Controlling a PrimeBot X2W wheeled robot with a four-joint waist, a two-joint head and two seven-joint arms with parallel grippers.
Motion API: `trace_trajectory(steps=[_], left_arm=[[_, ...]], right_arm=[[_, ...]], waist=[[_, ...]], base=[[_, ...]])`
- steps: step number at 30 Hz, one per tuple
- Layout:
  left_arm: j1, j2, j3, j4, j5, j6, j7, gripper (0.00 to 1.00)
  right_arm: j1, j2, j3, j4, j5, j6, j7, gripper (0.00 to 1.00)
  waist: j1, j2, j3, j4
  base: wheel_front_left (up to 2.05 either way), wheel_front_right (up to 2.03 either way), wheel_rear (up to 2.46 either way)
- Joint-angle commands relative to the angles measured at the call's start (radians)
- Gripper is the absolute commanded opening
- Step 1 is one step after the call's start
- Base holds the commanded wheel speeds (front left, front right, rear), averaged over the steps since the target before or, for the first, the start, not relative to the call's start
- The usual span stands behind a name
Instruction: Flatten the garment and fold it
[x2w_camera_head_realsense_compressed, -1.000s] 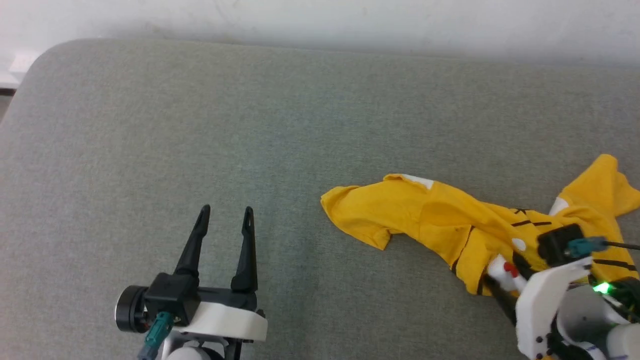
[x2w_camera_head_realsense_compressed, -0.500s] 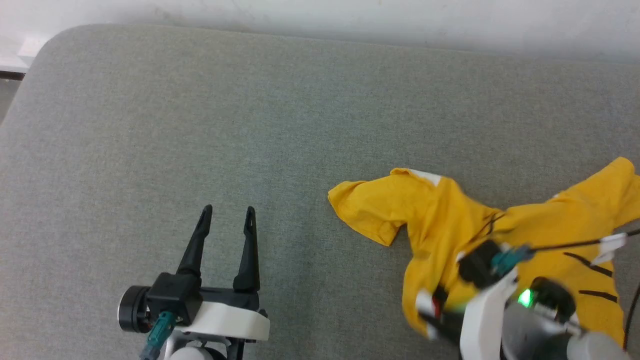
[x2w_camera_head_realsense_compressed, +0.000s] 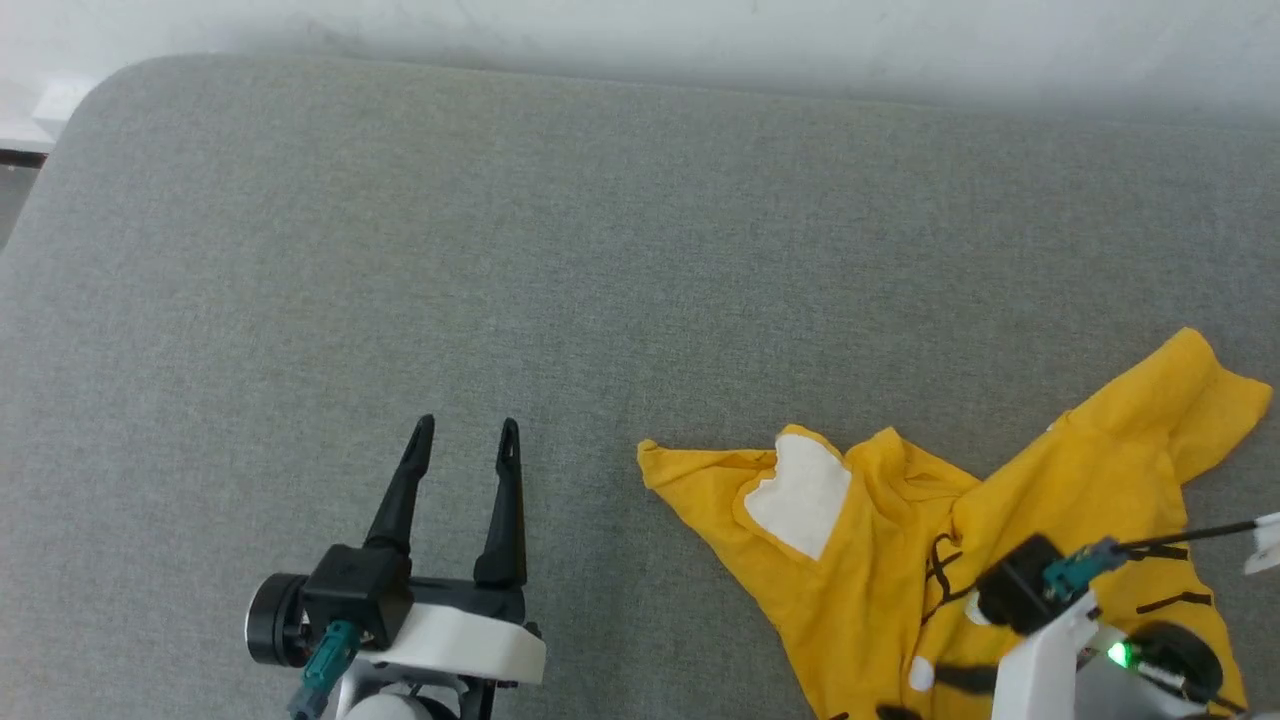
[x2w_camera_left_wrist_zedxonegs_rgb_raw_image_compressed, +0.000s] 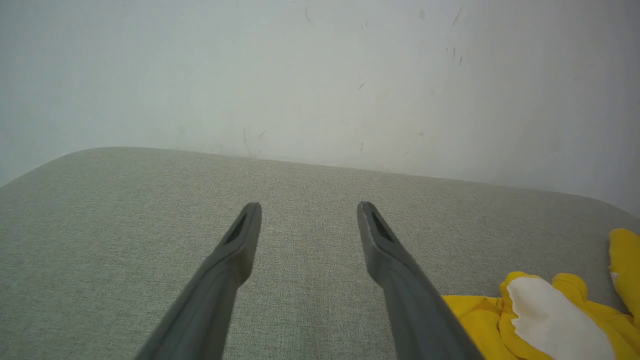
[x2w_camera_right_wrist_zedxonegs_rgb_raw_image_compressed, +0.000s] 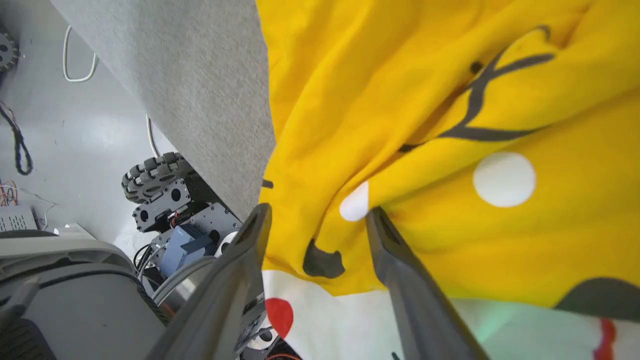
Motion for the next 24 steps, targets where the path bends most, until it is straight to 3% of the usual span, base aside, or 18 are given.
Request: trace_trajectory(steps=[1,5,7,12,15,20,24], left_arm=[[-0.011,-0.001,0.003,0.003,-0.003,0.003,-0.005,1.0],[-0.008,-0.001,0.005,0.008,0.001,-0.003,-0.005,1.0],[-0.005,-0.001,0.008,0.007,0.003,-0.006,-0.005,1.0],[0.001,-0.001,0.011,0.004,0.01,-0.014,-0.005,1.0],[0.001,-0.001,0.009,0.003,0.011,-0.016,-0.005,1.0],[-0.003,-0.001,0.015,-0.001,0.017,-0.02,-0.005,1.0],[-0.011,0.0,0.023,-0.003,0.024,-0.022,-0.005,1.0]], right_arm=[[-0.016,0.011,-0.008,-0.009,-0.004,-0.001,-0.014,1.0],[-0.055,0.074,-0.088,-0.051,0.007,-0.001,-0.1,1.0],[-0.08,0.119,-0.174,-0.06,-0.02,-0.001,-0.163,1.0],[-0.126,0.196,-0.394,-0.006,-0.242,-0.001,-0.323,1.0],[-0.1,0.227,-0.471,0.07,-0.361,-0.001,-0.346,1.0],[-0.049,0.275,-0.51,0.199,-0.425,-0.001,-0.349,1.0],[-0.065,0.271,-0.499,0.311,-0.457,-0.001,-0.408,1.0]], waist=[[0.0001,0.0,-0.007,-0.003],[0.0001,0.0,-0.022,-0.01],[0.0001,0.0,-0.027,-0.013],[0.0001,0.0,-0.028,-0.018],[0.0001,0.0,-0.025,-0.018],[0.0001,0.0,-0.011,-0.02],[0.0001,0.0,0.002,-0.025]], base=[[0.0,0.0,0.0],[0.0,0.0,0.0],[0.0,0.0,0.0],[0.0,0.0,0.0],[0.0,0.0,0.0],[0.0,0.0,0.0],[0.0,0.0,0.0]])
